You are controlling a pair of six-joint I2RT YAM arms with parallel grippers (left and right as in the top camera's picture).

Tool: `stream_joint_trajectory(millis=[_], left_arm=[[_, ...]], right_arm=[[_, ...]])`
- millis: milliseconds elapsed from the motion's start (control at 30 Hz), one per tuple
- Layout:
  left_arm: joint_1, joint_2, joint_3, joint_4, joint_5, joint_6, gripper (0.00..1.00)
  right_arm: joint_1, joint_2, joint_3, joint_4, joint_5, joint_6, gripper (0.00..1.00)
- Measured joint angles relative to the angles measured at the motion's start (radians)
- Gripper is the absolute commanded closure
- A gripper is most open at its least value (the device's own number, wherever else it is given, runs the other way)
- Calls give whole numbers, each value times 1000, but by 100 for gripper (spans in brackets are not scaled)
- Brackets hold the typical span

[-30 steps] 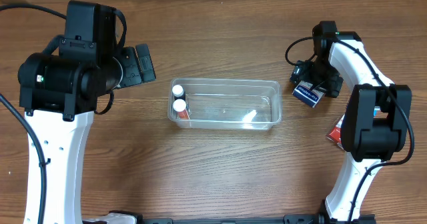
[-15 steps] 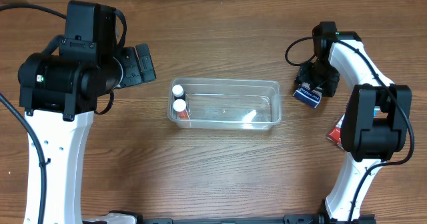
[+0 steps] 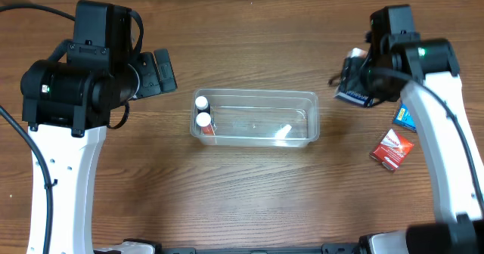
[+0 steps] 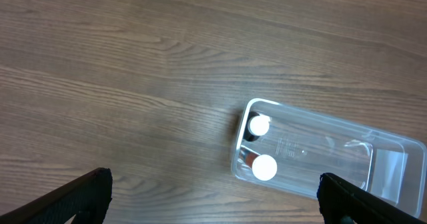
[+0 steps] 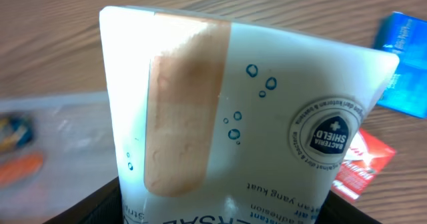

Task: Pack container
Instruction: 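Lower the Hansaplast box into the container's right end and release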

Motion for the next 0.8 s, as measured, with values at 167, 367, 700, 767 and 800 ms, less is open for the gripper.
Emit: stream_joint_trajectory(millis=[167, 367, 700, 767, 800], left_arm=[[0, 1, 0, 2, 0, 0, 0], [0, 2, 0, 2, 0, 0, 0], [0, 2, -1, 2, 0, 0, 0], [0, 2, -1, 2, 0, 0, 0], [0, 2, -1, 2, 0, 0, 0]], right_arm=[[200, -34, -7, -32, -27, 1, 26], [291, -10, -184, 97, -35, 60, 33], [291, 2, -444, 381, -34, 78, 31], [291, 2, -448, 398, -34, 78, 32], [291, 2, -449, 404, -34, 78, 31]])
